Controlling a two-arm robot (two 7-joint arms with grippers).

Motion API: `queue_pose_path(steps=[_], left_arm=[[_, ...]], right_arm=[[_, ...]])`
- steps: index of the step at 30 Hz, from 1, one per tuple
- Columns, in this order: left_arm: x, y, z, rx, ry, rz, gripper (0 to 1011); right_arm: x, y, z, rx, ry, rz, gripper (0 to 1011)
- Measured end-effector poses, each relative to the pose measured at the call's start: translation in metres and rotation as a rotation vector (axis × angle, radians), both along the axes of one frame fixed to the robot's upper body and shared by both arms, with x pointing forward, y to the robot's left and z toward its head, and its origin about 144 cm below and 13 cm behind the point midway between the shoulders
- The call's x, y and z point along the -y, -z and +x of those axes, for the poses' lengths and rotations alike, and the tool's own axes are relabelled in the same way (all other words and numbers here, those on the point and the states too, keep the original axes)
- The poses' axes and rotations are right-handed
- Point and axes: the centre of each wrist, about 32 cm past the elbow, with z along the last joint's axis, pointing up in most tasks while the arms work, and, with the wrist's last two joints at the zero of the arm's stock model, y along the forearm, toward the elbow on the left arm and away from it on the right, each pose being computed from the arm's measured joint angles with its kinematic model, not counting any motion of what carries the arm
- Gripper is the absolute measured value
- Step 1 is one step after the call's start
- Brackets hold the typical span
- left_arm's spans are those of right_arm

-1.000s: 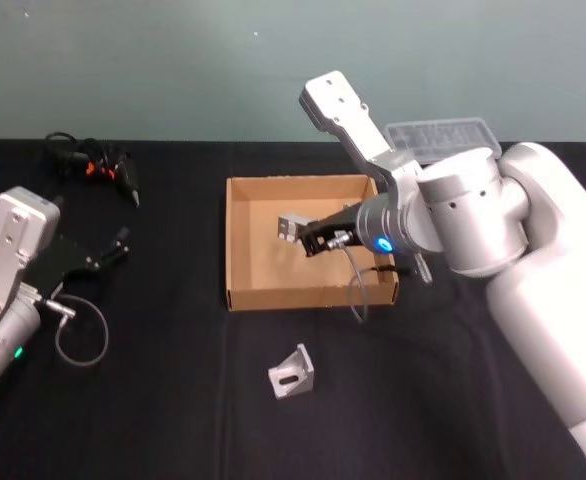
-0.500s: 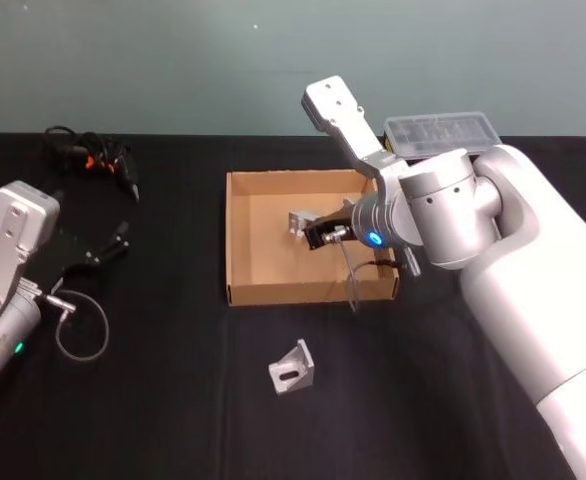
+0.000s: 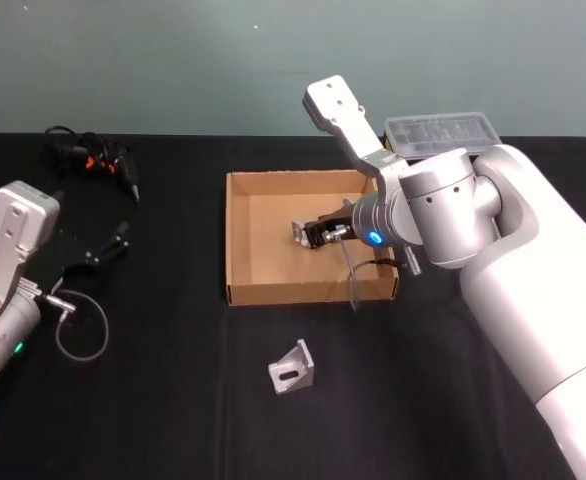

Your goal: Use one hand to pick up the angle iron from the table and place it into the box.

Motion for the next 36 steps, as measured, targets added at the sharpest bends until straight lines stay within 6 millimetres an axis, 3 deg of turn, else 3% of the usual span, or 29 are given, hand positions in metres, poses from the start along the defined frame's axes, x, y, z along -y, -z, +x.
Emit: queue_pose_path(steps=[21,26,29,36], left_arm=[[0.000,0.000,0.000,0.000,0.000,0.000,1000],[0.000,0.000,0.000,0.000,0.000,0.000,1000],[0.000,0.000,0.000,0.000,0.000,0.000,1000],[0.000,0.000,0.000,0.000,0.000,0.000,1000]], right_arm=[[0.000,0.000,-0.001,-0.002,-0.003,0.002,802],[0.007,-0.008,-0.013,0.013,-0.040,0.021,957],[0.014,-0.014,-0.023,0.016,-0.063,0.038,1003],[0.033,-0.028,-0.051,-0.014,-0.126,0.067,1003]])
